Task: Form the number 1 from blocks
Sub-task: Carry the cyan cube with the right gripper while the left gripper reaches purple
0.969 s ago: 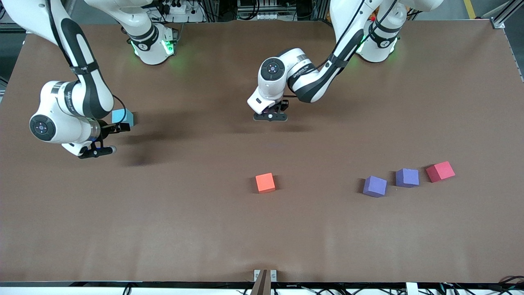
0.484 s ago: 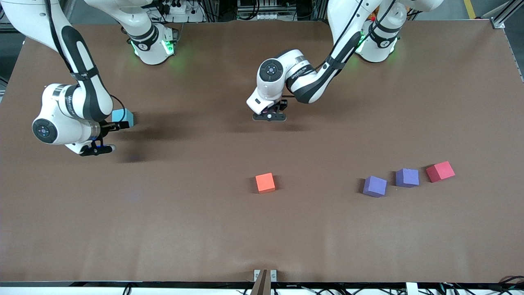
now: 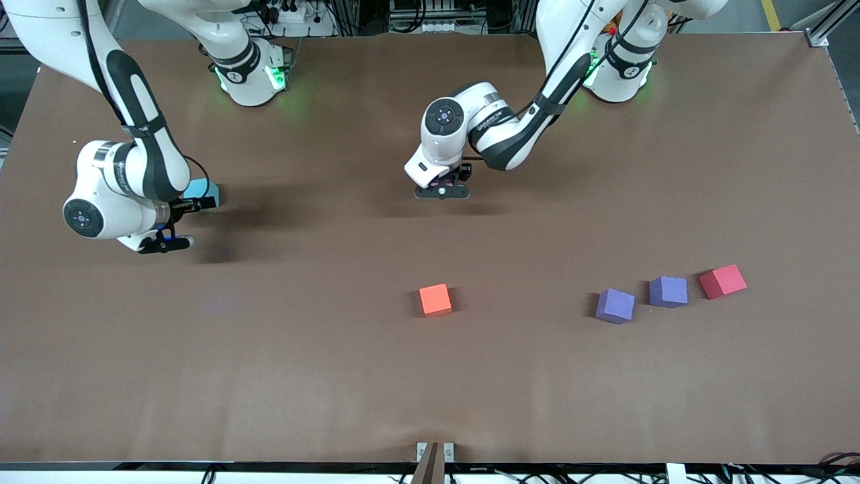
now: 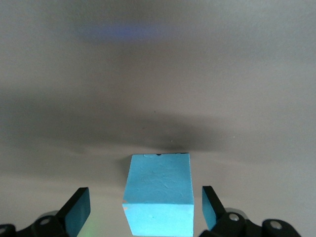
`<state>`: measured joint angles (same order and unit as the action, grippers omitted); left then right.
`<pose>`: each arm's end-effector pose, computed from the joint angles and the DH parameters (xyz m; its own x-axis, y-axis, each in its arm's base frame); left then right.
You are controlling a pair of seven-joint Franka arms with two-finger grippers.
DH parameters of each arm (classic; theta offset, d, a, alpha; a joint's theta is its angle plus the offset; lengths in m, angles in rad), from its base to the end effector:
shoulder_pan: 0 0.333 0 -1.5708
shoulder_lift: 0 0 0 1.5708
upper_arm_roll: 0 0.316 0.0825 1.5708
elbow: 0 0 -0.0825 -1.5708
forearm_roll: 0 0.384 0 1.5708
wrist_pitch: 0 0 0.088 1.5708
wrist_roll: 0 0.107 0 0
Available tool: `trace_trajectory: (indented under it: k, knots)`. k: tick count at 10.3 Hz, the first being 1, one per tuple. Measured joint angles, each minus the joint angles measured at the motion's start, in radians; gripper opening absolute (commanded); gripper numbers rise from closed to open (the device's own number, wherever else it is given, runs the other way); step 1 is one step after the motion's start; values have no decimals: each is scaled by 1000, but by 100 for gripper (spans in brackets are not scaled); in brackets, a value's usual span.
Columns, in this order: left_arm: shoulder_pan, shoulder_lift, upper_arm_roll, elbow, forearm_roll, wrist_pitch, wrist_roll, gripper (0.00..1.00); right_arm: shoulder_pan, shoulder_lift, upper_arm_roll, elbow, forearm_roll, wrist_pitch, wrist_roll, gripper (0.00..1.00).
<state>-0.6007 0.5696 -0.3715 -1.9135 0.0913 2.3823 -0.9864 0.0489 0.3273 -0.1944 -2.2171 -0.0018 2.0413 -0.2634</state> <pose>0.3584 -0.5080 0.2080 0.9892 -0.0084 -0.1464 -0.0042 -0.9996 0.0288 0.4845 -0.0744 0.2015 0.8717 0.1154 -0.4762 0.0970 -0.9933 -0.0631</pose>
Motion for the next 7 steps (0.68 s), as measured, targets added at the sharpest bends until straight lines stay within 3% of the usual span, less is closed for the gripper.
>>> trace_trajectory:
  k: [2, 4, 7]
  knots:
    - [6, -32, 25, 24, 0, -11, -34, 100, 0, 10, -3, -3, 0, 0, -1, 100]
    - [47, -128, 83, 48, 0, -87, -44, 100, 2, 23, -7, -7, 0, 0, -3, 98]
    - [171, -208, 175, 53, 20, -123, 111, 100, 12, 40, -8, -19, -17, -1, -18, 78]
